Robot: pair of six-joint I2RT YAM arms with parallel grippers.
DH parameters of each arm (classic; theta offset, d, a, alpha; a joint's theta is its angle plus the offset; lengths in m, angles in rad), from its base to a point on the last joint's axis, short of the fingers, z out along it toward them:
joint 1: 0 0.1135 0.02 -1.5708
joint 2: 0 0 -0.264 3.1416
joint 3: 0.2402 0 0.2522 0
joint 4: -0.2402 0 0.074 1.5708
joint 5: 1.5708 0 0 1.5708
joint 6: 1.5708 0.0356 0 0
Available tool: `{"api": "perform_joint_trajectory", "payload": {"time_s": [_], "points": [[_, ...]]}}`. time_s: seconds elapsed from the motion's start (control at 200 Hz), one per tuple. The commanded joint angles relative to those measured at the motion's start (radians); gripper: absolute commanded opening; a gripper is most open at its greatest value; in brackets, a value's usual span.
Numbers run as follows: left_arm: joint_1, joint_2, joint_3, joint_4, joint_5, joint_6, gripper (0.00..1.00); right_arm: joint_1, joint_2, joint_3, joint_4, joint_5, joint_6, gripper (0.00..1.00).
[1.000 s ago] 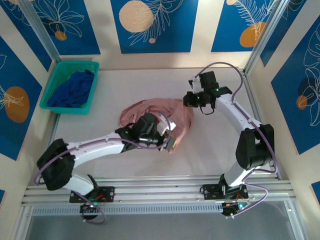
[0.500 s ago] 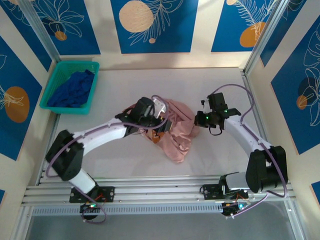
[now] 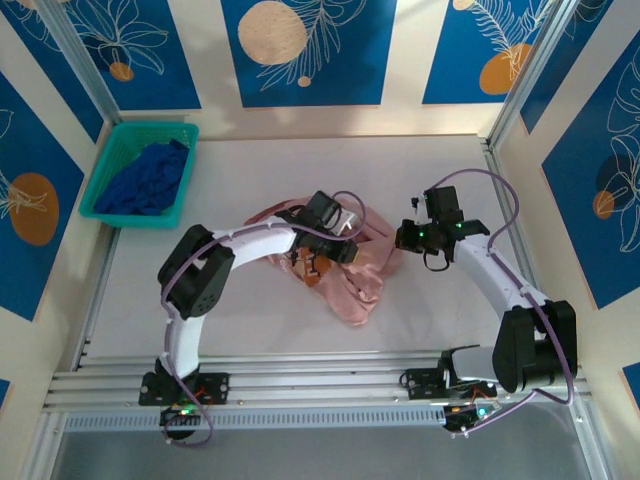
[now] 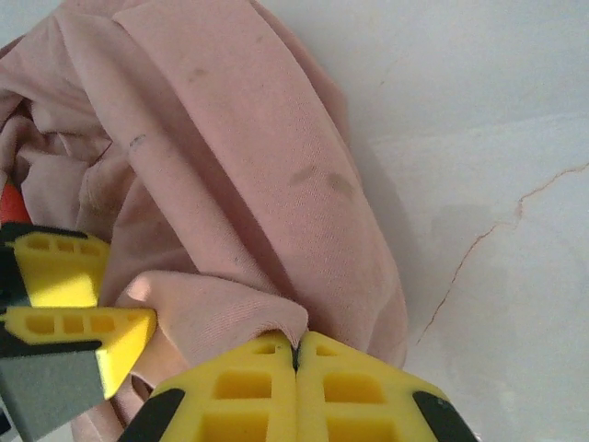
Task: Fold the inside-out t-shirt
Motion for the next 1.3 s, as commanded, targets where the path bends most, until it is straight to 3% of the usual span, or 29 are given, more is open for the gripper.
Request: {"api": "perform_joint_trajectory", "payload": {"time_s": [0.0,0.065,0.28,0.525,0.595,0.665,0.75,0.925,1.11,1.295], "points": [[0.003,-0.05,0.061,0.031,0.085,-0.005,0.2,-0.008,0.005,0.053,0.013,-0.005,-0.012,0.0],[0.014,-0.116,0.061,0.064,0.086,-0.005,0.12,-0.01,0.009,0.085,0.012,0.01,-0.028,0.0],[0.023,-0.321,0.12,0.106,0.108,0.012,0.09,-0.035,0.026,0.25,0.005,0.03,-0.119,0.0],[-0.002,-0.411,0.246,0.1,0.093,0.01,0.07,-0.041,0.148,0.552,-0.061,-0.05,-0.188,0.0],[-0.008,-0.407,0.288,0.057,0.052,0.008,0.04,-0.04,0.195,0.622,-0.078,-0.107,-0.185,0.0],[-0.005,-0.411,0.308,-0.012,-0.067,0.007,0.0,-0.033,0.224,0.656,-0.087,-0.132,-0.182,0.0],[0.032,-0.433,0.291,-0.064,-0.164,0.001,0.0,-0.026,0.233,0.665,-0.097,-0.126,-0.188,0.0],[0.156,-0.509,0.146,-0.056,-0.142,-0.063,0.0,-0.015,0.219,0.65,-0.096,-0.128,-0.202,0.0],[0.169,-0.382,0.085,0.025,-0.008,-0.149,0.02,0.013,0.298,0.607,-0.077,-0.111,-0.189,0.0],[0.163,-0.146,0.222,-0.01,0.087,-0.157,0.26,-0.008,0.391,0.603,-0.08,-0.042,-0.186,0.0]]}}
